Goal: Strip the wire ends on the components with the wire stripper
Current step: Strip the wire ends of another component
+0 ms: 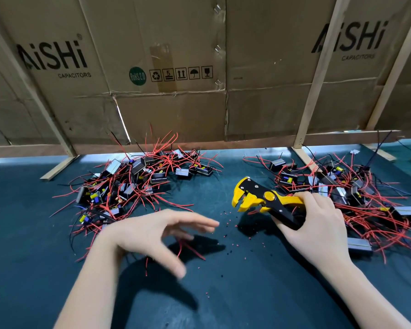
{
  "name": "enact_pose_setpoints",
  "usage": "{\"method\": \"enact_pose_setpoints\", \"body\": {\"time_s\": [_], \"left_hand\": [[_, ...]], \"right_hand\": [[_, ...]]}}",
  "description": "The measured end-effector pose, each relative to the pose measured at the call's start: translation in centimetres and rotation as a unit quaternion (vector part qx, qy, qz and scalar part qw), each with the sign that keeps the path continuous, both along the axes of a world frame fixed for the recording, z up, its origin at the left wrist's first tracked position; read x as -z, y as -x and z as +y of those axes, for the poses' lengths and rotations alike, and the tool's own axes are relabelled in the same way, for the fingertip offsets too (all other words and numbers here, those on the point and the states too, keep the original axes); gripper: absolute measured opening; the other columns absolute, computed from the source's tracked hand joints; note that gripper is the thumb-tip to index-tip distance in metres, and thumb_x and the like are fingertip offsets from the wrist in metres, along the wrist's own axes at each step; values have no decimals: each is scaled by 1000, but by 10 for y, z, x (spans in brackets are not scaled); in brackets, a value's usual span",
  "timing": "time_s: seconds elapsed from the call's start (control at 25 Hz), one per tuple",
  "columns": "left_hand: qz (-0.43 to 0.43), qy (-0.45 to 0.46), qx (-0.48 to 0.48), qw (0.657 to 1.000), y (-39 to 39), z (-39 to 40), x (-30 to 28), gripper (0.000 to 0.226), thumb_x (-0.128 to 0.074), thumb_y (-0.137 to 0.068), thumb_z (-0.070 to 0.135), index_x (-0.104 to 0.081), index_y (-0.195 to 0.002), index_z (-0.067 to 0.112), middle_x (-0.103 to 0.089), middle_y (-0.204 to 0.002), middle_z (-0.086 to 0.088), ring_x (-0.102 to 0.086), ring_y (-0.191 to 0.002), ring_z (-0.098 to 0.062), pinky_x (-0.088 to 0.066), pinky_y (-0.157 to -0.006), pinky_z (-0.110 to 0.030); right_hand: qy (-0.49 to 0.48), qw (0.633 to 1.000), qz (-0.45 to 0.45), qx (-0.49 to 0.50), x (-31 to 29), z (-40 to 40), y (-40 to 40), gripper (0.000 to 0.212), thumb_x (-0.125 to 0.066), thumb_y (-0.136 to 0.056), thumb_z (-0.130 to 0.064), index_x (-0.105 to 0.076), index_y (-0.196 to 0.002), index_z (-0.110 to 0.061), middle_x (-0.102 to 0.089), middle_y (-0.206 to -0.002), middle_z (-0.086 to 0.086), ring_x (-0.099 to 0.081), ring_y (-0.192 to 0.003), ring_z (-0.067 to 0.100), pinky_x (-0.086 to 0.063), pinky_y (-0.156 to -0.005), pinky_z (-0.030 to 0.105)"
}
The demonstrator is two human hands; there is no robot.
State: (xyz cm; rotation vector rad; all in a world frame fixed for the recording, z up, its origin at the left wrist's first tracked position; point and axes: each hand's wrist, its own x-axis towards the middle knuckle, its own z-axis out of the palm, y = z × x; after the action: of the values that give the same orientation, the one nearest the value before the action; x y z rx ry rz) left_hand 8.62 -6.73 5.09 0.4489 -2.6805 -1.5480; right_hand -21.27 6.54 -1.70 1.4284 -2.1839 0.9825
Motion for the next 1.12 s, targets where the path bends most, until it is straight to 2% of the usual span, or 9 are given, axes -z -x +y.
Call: {"method": "enact_pose_setpoints", "body": {"time_s": [0.08, 0.12, 0.2, 0.28, 0.32, 0.48, 0.72, 0.92, 1.12], "left_hand": [[32, -61, -12, 998, -15, -4, -3, 69, -81, -77, 28, -52, -139, 17, -59, -137, -4, -50, -133, -19, -42, -106, -28], [72, -40, -113, 990, -17, -7, -2, 49, -77, -83, 27, -62, -128, 20, -67, -126, -3, -58, -124, -18, -46, -103, -28], [88, 142, -389, 906, -15, -17, 5, 12, -74, -86, 30, -72, -95, 22, -74, -90, 2, -68, -89, -15, -54, -88, -33], [-38, 309, -488, 816, -10, -22, 16, 26, -73, -82, 47, -66, -76, 23, -66, -69, 6, -61, -71, -13, -51, -70, -32], [-84, 314, -495, 806, -8, -22, 22, 35, -71, -78, 58, -64, -73, 24, -64, -68, 7, -60, -71, -13, -49, -67, -30], [-167, 340, -449, 809, 0, -22, 28, 47, -74, -67, 66, -61, -72, 21, -62, -71, 7, -59, -78, -19, -48, -67, -30], [-51, 290, -305, 906, 9, -12, 21, 17, -84, -70, 42, -68, -71, 36, -62, -69, 17, -56, -72, 2, -40, -67, -16], [17, 310, -290, 905, 37, 4, 28, 8, -79, -79, 27, -75, -75, 22, -66, -75, 9, -60, -78, -12, -45, -78, -28], [103, 200, -329, 917, 58, 22, 34, 8, -82, -75, 20, -75, -77, 23, -70, -65, 10, -61, -63, -1, -39, -65, -7]], "right_hand": [[-6, 1000, 2, 3, 0, 0, 0, 53, -86, -63, -44, -65, -98, -11, -60, -86, 3, -55, -90, 33, -41, -74, 41], [-5, 1000, 2, 1, -1, 0, 0, 52, -86, -62, -43, -65, -98, -11, -60, -87, 3, -55, -90, 34, -42, -74, 42], [-7, 1000, 0, -5, -2, 1, -2, 52, -86, -62, -42, -65, -98, -12, -61, -87, 4, -55, -90, 34, -43, -74, 43], [-14, 1000, -2, -6, -1, 1, -3, 51, -85, -63, -43, -66, -99, -13, -61, -88, 3, -55, -92, 34, -43, -75, 43], [-16, 1000, -2, -3, -2, 1, -3, 51, -85, -63, -43, -66, -99, -13, -61, -88, 3, -55, -92, 33, -43, -76, 42], [-18, 1000, -3, 4, -2, 1, -2, 51, -86, -63, -43, -66, -99, -12, -61, -88, 4, -55, -92, 34, -41, -75, 41], [-16, 1000, 7, 6, -1, 0, -2, 52, -87, -61, -42, -66, -98, -13, -60, -87, 3, -55, -91, 33, -40, -74, 40], [-7, 999, 50, 16, 2, -1, -2, 52, -88, -59, -41, -65, -95, -11, -59, -83, 4, -56, -84, 35, -40, -68, 40], [-28, 995, 88, 36, 6, -3, -6, 57, -85, -60, -45, -64, -97, -7, -57, -84, 7, -54, -84, 35, -41, -68, 41]]}}
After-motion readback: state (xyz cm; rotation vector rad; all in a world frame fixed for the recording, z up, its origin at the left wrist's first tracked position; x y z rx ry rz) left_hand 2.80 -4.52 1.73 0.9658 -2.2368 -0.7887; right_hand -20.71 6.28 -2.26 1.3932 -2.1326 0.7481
